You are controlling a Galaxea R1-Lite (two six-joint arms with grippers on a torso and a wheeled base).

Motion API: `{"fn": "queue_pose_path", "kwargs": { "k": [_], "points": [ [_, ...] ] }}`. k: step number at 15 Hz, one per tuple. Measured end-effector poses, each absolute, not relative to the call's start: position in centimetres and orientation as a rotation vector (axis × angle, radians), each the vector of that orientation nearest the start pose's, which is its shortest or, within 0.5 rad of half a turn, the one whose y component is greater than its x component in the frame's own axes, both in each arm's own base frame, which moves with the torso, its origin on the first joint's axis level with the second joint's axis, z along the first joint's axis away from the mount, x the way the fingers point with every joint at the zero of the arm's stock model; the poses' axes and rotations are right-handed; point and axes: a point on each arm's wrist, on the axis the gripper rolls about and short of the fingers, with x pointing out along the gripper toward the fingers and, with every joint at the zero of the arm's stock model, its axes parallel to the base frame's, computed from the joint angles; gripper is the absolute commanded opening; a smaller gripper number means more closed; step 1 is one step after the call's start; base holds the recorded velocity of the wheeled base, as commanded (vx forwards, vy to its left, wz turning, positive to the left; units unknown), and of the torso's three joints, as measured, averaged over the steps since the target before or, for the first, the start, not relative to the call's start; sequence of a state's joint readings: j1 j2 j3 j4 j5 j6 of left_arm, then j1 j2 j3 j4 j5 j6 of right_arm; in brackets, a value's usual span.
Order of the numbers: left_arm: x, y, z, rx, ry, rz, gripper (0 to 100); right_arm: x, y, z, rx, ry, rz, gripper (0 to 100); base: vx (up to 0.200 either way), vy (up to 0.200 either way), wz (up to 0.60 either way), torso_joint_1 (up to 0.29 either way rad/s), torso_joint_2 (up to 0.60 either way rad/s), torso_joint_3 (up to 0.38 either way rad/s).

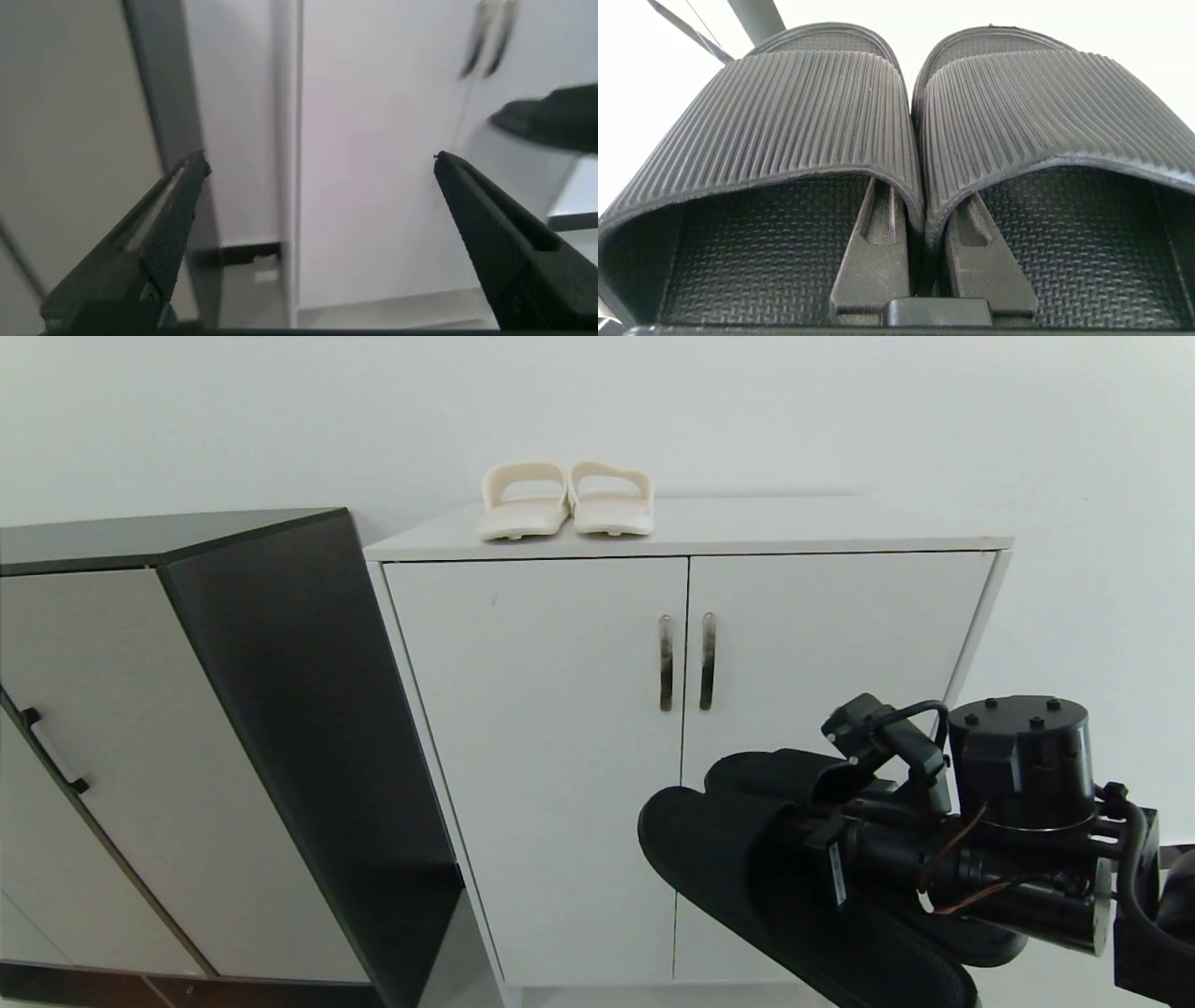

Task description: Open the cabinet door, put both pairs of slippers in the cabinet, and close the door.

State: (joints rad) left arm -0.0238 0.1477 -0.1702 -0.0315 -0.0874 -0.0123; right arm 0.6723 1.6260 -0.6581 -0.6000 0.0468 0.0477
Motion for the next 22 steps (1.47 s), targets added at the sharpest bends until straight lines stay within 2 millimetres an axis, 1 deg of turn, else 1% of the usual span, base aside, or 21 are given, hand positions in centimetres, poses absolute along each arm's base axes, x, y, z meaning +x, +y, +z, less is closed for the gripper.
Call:
{"fn": "queue_pose_path", "kwargs": {
  "k": [1,2,3,4,6,7,8,9,10,13,15,17,19,21,22],
  "points": [
    [-1.7,-0.2,14.5,-0.023,-0.056,-0.147,100,21.3,17.2,16.2,-0.07,0.371,0.704,0,0.0,0.0,0.0,0.0,0.0,0.0],
    [-0.5,-0.4,16.4,-0.035,-0.053,-0.196,100,21.3,17.1,16.2,-0.069,0.366,0.705,0,0.0,0.0,0.0,0.0,0.0,0.0],
    [1.2,-0.5,18.3,-0.044,-0.048,-0.247,100,21.3,17.1,16.3,-0.064,0.349,0.706,0,0.0,0.0,0.0,0.0,0.0,0.0],
    [3.0,-0.7,19.8,-0.049,-0.045,-0.293,100,21.2,17.1,16.2,-0.068,0.339,0.708,0,0.0,0.0,0.0,-0.036,0.12,0.129],
    [8.0,-1.5,22.6,-0.06,-0.033,-0.408,100,21.1,17.0,16.0,-0.086,0.33,0.711,0,0.0,0.0,0.0,-0.012,0.09,0.085],
    [10.2,-2.1,23.5,-0.064,-0.028,-0.466,100,21.1,17.0,15.9,-0.088,0.333,0.713,0,0.0,0.0,0.0,-0.002,0.07,0.041],
    [12.7,-3.3,24.7,-0.068,-0.036,-0.545,100,21.0,17.0,15.8,-0.087,0.333,0.719,0,0.0,0.0,0.0,0.0,0.0,0.0],
    [14.7,-5.0,25.7,-0.072,-0.044,-0.638,100,21.0,16.9,15.8,-0.088,0.335,0.718,0,0.0,0.0,0.0,0.0,0.0,0.0],
    [16.2,-6.7,26.4,-0.075,-0.049,-0.715,100,21.0,16.9,15.8,-0.088,0.335,0.717,0,0.0,0.0,0.0,0.0,0.0,0.0],
    [18.5,-12.5,27.2,-0.084,-0.03,-0.892,100,20.9,16.8,15.6,-0.088,0.343,0.727,0,0.0,0.0,0.0,0.0,0.0,0.0],
    [20.1,-15.6,27.4,-0.085,-0.017,-0.95,100,20.9,16.8,15.6,-0.087,0.344,0.729,0,0.0,0.0,0.0,0.0,0.0,0.0],
    [21.6,-18.0,27.5,-0.087,-0.007,-0.985,100,20.9,16.8,15.6,-0.086,0.343,0.73,0,0.0,0.0,0.0,0.0,0.0,0.0],
    [22.4,-20.2,27.2,-0.086,0.006,-1.047,100,20.9,16.8,15.6,-0.087,0.346,0.729,0,0.0,0.0,0.0,0.0,0.0,0.0],
    [23.0,-21.3,26.5,-0.081,0.036,-1.175,100,20.9,16.8,15.5,-0.087,0.347,0.729,0,0.0,0.0,0.0,0.0,0.0,0.0],
    [23.5,-21.7,26.3,-0.091,0.05,-1.208,100,20.9,16.8,15.5,-0.088,0.35,0.73,0,0.0,0.0,0.0,0.0,0.0,0.0]
  ]
}}
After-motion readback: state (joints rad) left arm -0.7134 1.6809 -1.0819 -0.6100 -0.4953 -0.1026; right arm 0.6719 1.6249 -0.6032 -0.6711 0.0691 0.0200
